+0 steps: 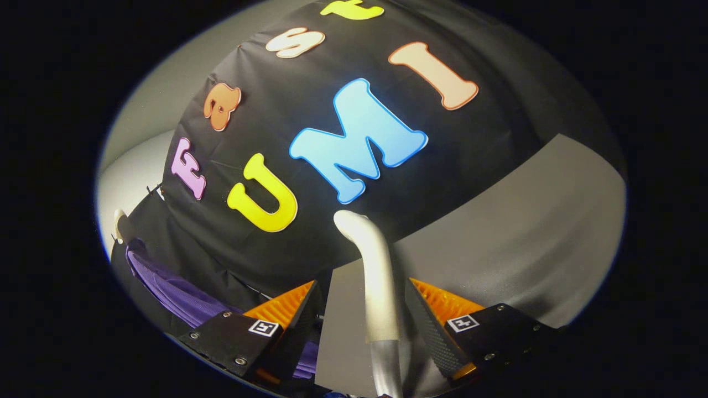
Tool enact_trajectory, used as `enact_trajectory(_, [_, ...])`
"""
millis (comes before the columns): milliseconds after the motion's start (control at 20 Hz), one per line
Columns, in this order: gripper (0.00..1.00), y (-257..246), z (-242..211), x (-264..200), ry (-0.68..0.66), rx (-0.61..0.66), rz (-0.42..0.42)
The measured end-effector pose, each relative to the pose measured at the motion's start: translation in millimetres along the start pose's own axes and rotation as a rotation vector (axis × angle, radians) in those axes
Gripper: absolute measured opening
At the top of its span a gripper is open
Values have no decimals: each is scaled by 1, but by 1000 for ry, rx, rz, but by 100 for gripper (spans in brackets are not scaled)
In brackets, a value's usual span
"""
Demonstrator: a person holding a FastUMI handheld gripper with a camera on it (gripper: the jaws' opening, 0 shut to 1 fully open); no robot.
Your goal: Iron the clothes twice with a garment steamer, once on the left side and once on the right side.
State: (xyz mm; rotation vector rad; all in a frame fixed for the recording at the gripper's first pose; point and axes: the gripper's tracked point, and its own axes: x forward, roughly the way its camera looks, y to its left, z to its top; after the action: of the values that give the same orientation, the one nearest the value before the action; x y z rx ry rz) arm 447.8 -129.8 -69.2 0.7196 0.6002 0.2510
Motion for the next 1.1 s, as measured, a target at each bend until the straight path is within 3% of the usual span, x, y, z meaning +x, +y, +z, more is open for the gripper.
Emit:
enact_trajectory(350, [93, -1, -12, 36, 135, 108, 29])
enact_trajectory(550, [85, 2, -30, 50, 223, 165, 50])
enact_trajectory(1000, [46, -3, -40, 55, 290, 304, 53])
enact_trajectory(1100, [44, -3, -40, 55, 284, 295, 57])
